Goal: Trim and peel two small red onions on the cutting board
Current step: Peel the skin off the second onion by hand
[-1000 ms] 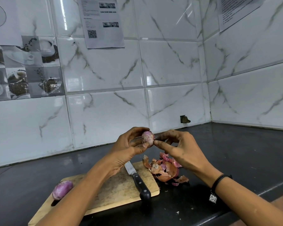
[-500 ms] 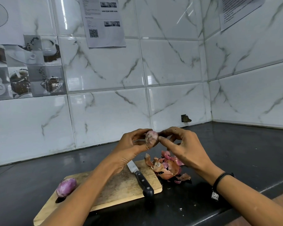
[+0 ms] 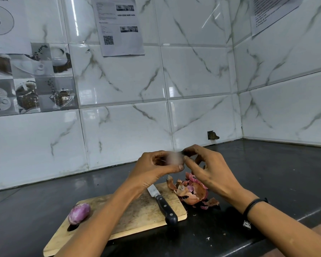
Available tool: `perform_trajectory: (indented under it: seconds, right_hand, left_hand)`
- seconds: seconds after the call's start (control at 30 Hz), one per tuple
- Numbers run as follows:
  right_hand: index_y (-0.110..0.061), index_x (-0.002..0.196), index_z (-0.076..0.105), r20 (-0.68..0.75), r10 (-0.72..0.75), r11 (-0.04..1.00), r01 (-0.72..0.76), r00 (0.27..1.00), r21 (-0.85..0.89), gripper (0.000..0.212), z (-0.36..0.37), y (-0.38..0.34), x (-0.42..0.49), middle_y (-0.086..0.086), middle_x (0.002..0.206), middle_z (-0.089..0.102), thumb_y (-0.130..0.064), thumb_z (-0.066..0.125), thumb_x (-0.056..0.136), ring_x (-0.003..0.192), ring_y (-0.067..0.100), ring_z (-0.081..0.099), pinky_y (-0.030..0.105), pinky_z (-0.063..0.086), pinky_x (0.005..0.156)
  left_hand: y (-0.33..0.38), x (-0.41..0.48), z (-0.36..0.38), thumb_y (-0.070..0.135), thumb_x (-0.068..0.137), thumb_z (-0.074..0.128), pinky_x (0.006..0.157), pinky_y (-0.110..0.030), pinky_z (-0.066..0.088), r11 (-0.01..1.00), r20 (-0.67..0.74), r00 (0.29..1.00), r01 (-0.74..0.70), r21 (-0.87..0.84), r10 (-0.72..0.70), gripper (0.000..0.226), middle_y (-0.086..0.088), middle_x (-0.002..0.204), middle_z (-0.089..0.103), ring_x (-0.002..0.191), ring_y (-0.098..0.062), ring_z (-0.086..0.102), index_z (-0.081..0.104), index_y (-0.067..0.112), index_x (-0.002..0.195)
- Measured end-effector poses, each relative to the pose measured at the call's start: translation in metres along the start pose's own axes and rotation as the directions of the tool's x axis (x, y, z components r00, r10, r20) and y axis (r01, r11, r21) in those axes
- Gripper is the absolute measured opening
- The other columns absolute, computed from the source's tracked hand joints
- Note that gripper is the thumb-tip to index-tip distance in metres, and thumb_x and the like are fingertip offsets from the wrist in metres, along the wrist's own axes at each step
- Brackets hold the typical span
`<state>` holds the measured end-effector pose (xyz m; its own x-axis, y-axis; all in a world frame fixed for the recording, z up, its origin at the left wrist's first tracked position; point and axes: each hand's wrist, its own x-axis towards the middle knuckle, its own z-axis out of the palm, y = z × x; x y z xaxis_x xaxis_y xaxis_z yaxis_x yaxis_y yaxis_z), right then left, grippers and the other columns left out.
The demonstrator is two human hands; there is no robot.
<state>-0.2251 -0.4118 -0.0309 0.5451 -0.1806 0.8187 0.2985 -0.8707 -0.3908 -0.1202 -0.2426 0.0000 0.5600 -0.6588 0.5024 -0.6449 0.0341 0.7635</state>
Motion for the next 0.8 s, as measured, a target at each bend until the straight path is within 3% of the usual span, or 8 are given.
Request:
perform_trajectory:
  seconds: [0.1, 0.23, 0.37, 0.47, 0.6, 0.67, 0.8]
  right_hand:
    - [-0.031, 0.112, 0.072, 0.003, -0.022, 1.0, 0.022, 1.0, -0.021, 0.023, 0.0008, 0.0009, -0.0003, -0.022, 0.099, 0.071, -0.04, 0.056, 0.099, 0.091, -0.002, 0.065, 0.02, 0.051, 0.07]
    - [-0.03, 0.108, 0.075, -0.015, -0.033, 0.998, 0.032, 0.999, -0.05, 0.023, 0.0, 0.0011, -0.0014, -0.023, 0.094, 0.073, -0.041, 0.057, 0.098, 0.091, -0.005, 0.066, 0.028, 0.057, 0.075]
    - [-0.031, 0.102, 0.076, 0.004, -0.038, 0.998, 0.038, 0.999, -0.045, 0.031, 0.0004, -0.0007, -0.0004, -0.02, 0.091, 0.074, -0.048, 0.05, 0.098, 0.086, 0.0, 0.067, 0.035, 0.057, 0.072]
    - [-0.031, 0.101, 0.076, 0.021, -0.048, 0.998, 0.049, 0.999, -0.043, 0.031, -0.0001, -0.0014, 0.0003, -0.021, 0.091, 0.074, -0.047, 0.05, 0.098, 0.085, 0.002, 0.068, 0.035, 0.056, 0.072]
    - [-0.029, 0.1, 0.077, 0.063, -0.071, 0.995, 0.075, 0.995, -0.067, 0.033, 0.0, -0.0009, 0.0005, -0.018, 0.086, 0.074, -0.049, 0.051, 0.097, 0.079, 0.005, 0.068, 0.034, 0.056, 0.07]
    - [-0.022, 0.099, 0.077, 0.076, -0.094, 0.991, 0.101, 0.993, -0.089, 0.027, 0.0012, 0.0016, 0.0016, -0.012, 0.085, 0.075, -0.04, 0.056, 0.097, 0.076, 0.006, 0.067, 0.033, 0.055, 0.068]
    - [-0.013, 0.099, 0.077, 0.061, -0.086, 0.992, 0.091, 0.994, -0.088, 0.014, 0.0009, 0.0048, 0.0035, -0.008, 0.085, 0.075, -0.02, 0.065, 0.096, 0.078, 0.006, 0.066, 0.022, 0.051, 0.068]
  left_hand:
    - [0.0012, -0.0009, 0.0013, 0.025, 0.072, 0.089, 0.09, -0.027, 0.057, 1.0, 0.002, 1.0, 0.008, 0.003, -0.008, 0.03, 0.008, 0.096, 0.078, 0.095, -0.006, 0.072, 0.078, 0.027, 0.1]
    - [0.0009, -0.0004, 0.0011, 0.029, 0.078, 0.085, 0.09, -0.032, 0.057, 1.0, 0.045, 0.999, 0.014, 0.028, -0.015, 0.026, 0.005, 0.097, 0.079, 0.097, -0.011, 0.073, 0.079, 0.023, 0.103]
    - [0.0011, -0.0002, -0.0001, 0.029, 0.083, 0.08, 0.084, -0.03, 0.057, 0.999, 0.076, 0.997, 0.012, 0.042, -0.016, 0.023, 0.002, 0.096, 0.079, 0.095, -0.012, 0.074, 0.079, 0.019, 0.104]
    - [0.0012, 0.0017, -0.0016, 0.028, 0.082, 0.08, 0.089, -0.032, 0.057, 0.999, 0.087, 0.996, 0.006, 0.054, -0.01, 0.023, 0.003, 0.095, 0.078, 0.094, -0.011, 0.074, 0.078, 0.02, 0.104]
    - [-0.0013, 0.0024, -0.0026, 0.028, 0.082, 0.081, 0.08, -0.016, 0.05, 0.993, 0.098, 0.995, -0.003, 0.116, -0.008, 0.012, 0.015, 0.086, 0.075, 0.085, 0.002, 0.068, 0.077, 0.031, 0.094]
    - [-0.0031, 0.003, -0.0028, 0.028, 0.082, 0.081, 0.076, -0.014, 0.049, 0.992, 0.104, 0.994, 0.001, 0.123, -0.014, 0.013, 0.016, 0.084, 0.074, 0.082, 0.003, 0.067, 0.078, 0.03, 0.094]
    - [-0.0058, 0.0042, -0.0019, 0.034, 0.077, 0.085, 0.087, -0.023, 0.052, 0.99, 0.109, 0.994, 0.007, 0.138, -0.022, 0.027, 0.015, 0.092, 0.075, 0.089, 0.001, 0.069, 0.077, 0.029, 0.103]
